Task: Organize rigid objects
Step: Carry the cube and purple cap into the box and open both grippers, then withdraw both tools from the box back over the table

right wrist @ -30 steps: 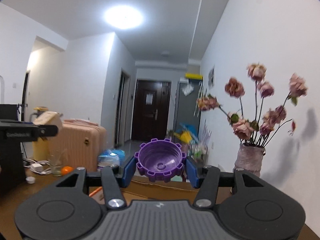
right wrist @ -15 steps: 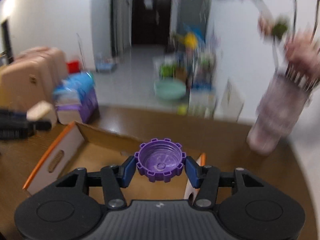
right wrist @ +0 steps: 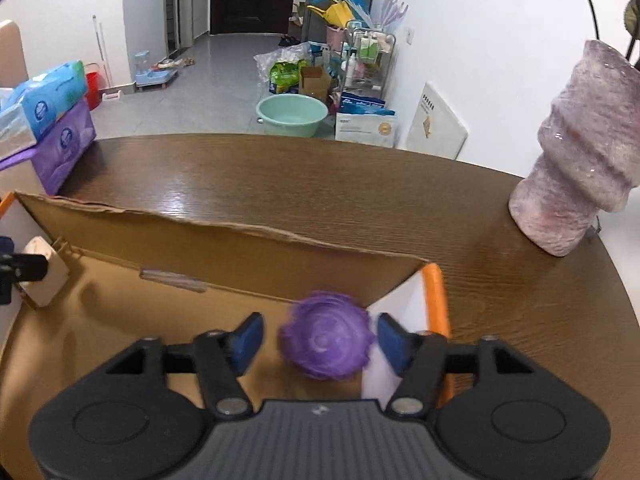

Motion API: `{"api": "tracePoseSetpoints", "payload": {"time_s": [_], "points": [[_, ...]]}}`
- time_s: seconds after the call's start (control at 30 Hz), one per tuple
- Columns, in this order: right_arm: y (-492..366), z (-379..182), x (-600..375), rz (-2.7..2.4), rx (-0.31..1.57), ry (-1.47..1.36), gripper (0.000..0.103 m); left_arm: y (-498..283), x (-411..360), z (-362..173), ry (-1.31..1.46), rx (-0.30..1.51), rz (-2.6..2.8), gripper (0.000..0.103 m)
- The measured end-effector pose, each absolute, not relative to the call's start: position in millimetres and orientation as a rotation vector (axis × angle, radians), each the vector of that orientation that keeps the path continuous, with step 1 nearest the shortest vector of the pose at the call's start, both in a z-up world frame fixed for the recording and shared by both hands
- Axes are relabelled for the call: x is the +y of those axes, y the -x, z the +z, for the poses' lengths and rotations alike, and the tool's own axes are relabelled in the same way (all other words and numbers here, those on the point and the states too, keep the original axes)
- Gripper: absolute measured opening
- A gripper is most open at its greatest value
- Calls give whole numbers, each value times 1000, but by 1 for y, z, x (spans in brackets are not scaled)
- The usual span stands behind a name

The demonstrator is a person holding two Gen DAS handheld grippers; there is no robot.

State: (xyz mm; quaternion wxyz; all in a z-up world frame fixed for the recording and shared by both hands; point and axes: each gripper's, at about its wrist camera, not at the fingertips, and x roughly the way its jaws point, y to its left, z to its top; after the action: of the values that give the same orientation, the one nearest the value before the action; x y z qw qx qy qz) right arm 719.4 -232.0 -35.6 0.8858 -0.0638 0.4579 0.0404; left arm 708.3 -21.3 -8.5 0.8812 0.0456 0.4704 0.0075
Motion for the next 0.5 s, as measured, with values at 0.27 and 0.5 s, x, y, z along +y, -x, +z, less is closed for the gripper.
{"api": "tracePoseSetpoints", "payload": {"time_s": [0.27, 0.5], "points": [[-670, 33, -229, 109, 853, 128, 80, -662, -15, 49, -123, 888, 49, 71], [-565, 98, -246, 130, 588, 62, 90, -538, -13, 115, -105, 498, 99, 81]]}}
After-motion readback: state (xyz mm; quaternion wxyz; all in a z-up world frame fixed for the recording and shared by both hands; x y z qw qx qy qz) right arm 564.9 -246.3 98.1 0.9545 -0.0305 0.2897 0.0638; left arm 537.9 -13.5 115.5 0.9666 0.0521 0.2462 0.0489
